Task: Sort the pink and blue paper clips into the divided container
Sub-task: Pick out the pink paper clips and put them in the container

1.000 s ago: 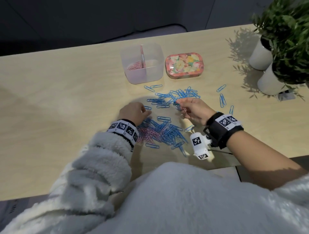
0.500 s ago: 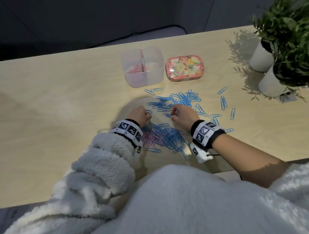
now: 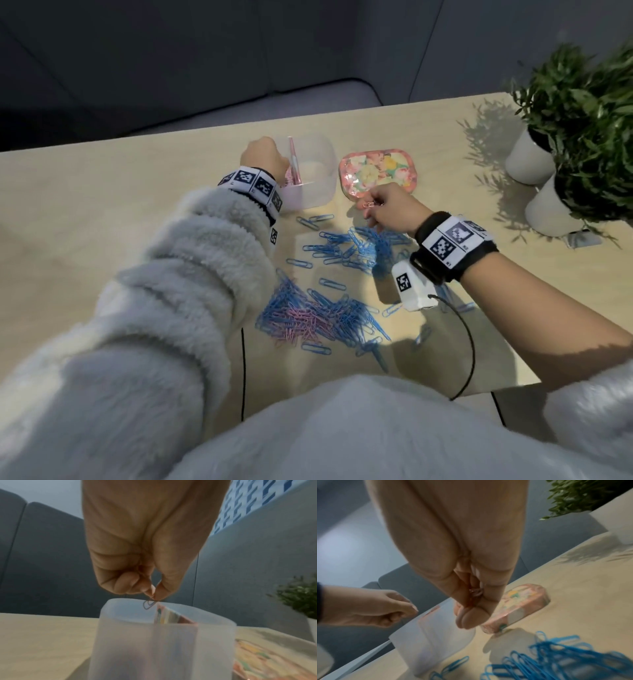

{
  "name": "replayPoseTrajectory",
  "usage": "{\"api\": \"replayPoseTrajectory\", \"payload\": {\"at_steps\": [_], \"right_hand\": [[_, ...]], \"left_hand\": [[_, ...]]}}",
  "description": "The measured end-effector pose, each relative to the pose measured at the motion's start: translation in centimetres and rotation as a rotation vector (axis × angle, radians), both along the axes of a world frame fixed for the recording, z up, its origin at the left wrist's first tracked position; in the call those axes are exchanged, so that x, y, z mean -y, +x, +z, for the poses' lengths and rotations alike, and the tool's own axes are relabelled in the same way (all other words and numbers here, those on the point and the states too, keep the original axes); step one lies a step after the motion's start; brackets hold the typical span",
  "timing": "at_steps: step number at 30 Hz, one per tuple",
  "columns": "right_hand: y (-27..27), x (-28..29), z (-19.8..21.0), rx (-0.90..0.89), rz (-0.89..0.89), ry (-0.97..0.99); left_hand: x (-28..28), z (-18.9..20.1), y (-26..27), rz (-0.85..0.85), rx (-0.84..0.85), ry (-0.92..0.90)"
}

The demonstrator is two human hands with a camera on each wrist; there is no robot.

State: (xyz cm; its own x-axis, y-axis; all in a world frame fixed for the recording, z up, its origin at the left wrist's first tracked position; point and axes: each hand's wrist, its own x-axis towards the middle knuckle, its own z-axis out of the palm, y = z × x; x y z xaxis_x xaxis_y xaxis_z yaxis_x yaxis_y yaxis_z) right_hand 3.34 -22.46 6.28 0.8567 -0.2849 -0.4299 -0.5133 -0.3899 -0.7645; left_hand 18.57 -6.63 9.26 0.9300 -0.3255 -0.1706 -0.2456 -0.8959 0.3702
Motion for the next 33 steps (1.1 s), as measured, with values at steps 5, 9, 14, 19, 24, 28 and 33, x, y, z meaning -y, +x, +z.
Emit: {"api": "replayPoseTrajectory", "payload": {"at_steps": [5,9,14,19,24,28,33], "right_hand": [[3.3,-2.4,0.9,0.102,-0.037,0.091],[7.3,-5.5,2.2,0.191,-0.077,0.174],[11.6,-8.9,2.4,0.215,0.017,0.101],[10.3,-8.6,2.7,0.302,0.112,-0.065],[1.3,-9.6,0.9,0.224,0.518,-0.141],[-4.7,-10.3,-2.3,0.034,0.846,-0.347],[-7.3,-9.0,-4.7,0.069,0.837,-0.438]], "left_hand": [[0.1,-1.1,0.3,0.016,-0.075,-0.051],[-1.9,-1.0,-0.6,0.116,-0.037,-0.321],[-6.1,-1.9,-5.3,0.055,0.033,-0.435],[-11.1,-4.7,-10.3,0.042,-0.025,-0.243],[-14.0,-6.8,-15.0,-0.109,-0.264,-0.145],[-14.1,-7.9,-18.0,-0.254,-0.266,-0.102],[-14.1,-8.7,-18.5,-0.258,-0.128,-0.056]]}}
